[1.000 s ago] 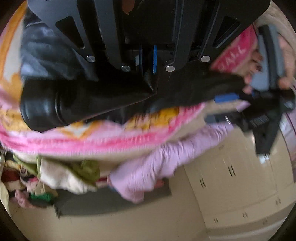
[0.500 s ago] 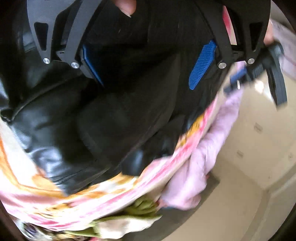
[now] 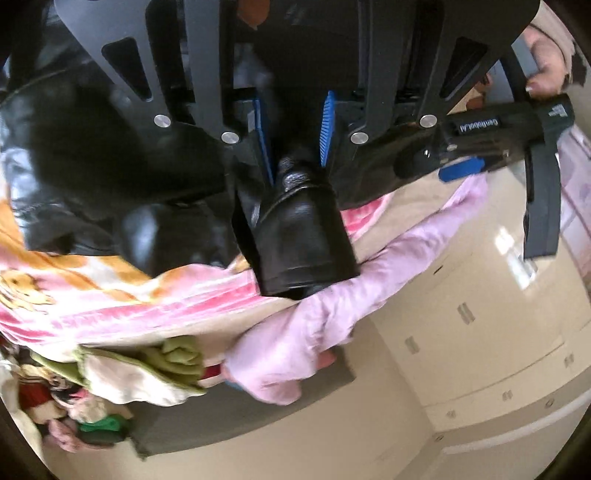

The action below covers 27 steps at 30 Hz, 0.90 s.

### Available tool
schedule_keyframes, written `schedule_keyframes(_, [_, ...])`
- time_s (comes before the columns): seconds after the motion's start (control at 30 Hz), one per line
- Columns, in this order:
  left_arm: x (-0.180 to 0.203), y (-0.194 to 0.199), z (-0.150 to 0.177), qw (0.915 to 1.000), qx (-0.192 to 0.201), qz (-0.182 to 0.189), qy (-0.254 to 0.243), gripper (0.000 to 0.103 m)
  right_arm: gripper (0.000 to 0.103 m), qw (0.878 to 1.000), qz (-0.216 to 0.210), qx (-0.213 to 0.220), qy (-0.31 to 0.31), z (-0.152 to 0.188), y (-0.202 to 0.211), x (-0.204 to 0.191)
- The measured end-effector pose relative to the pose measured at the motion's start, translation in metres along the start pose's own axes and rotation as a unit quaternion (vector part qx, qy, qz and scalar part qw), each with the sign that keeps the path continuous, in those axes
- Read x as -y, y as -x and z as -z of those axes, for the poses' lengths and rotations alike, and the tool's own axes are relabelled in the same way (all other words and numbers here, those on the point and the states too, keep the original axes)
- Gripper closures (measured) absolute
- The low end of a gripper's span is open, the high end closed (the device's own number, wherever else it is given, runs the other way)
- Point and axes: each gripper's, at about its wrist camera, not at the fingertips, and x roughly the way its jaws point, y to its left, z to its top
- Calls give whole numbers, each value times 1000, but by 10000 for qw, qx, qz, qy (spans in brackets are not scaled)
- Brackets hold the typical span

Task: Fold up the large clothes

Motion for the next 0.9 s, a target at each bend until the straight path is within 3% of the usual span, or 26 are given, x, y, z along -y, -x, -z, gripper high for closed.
schedule_keyframes(0.07, [-4,3,0,10000,37,-63,-11,9,70,9999,-56,-107,57,3,-7,-6])
schedule_keyframes(0.13, [-9,5,-1,9999,63,-98,-5,9,33,9991,-327,-273,-46,7,-12,-9])
schedule_keyframes(0.17, [-11,6,0,9999,70,-103,-4,9,27,9987,-411,-300,-87,10,-12,-10])
schedule_keyframes(0.37, [-14,6,1,9999,102,-121,-44,9,23,9983,-355,-453,-6,19,-9,-15])
schedule_keyframes(0.9, [6,-26,11,9993,-239,40,-285,9,23,9920,1199,-283,-261,20,24,67])
